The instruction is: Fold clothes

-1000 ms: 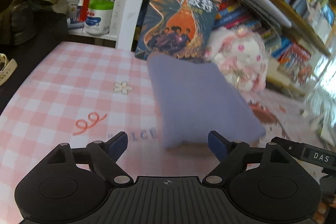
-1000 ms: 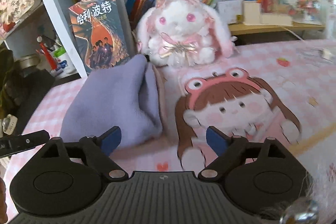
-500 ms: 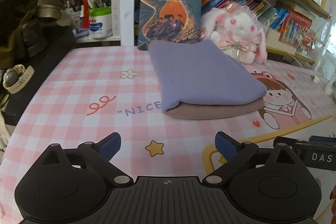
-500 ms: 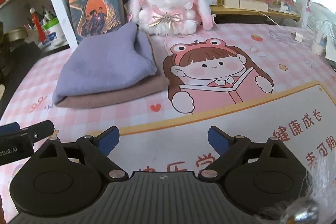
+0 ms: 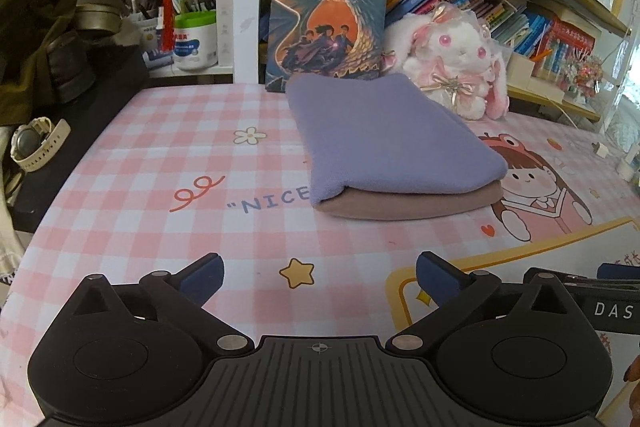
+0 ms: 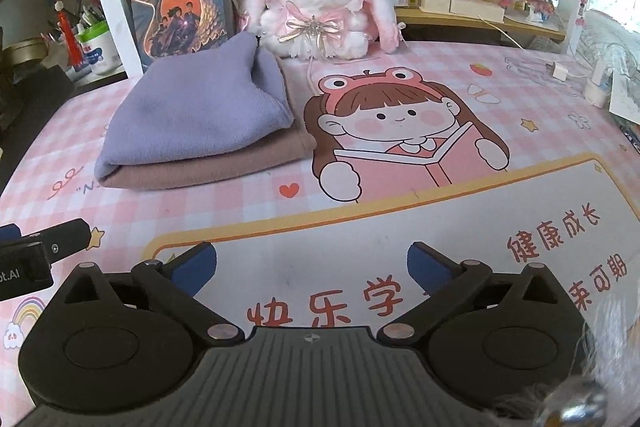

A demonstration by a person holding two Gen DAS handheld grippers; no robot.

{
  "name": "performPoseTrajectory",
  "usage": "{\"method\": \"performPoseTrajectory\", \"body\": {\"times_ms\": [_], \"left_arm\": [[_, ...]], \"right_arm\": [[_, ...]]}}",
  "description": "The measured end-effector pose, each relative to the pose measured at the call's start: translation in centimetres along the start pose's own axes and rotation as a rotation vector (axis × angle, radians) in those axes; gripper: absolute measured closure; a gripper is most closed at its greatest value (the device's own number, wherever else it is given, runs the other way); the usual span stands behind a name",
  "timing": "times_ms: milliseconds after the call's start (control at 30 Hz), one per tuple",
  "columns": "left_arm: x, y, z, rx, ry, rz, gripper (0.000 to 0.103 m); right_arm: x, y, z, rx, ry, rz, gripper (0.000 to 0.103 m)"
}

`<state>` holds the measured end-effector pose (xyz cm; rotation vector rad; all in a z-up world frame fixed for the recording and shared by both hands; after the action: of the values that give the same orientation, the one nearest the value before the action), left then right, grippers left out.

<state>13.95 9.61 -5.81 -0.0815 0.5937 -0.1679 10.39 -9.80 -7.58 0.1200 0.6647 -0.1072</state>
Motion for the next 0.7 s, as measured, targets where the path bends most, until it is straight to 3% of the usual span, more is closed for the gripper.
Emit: {"method": "performPoseTrajectory", "body": {"times_ms": [700], "left_arm": [[0.36,-0.69,-0.15,0.011,0.018,-0.022,0.0]], "right_arm": [[-0.1,-0.61,-0.1,0.013,0.01,-0.021,0.0]]}}
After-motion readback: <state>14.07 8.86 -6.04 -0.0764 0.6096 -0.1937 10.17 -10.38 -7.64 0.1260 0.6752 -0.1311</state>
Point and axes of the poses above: each gripper's, at about its wrist camera, not at the fingertips, and x roughly the way its jaws point, y to its left, z to its top, the point moved 8 cm from there along x, roughly the way its jaws point, and after that the axes turned 9 degrees about -y, right-handed, at the moved point
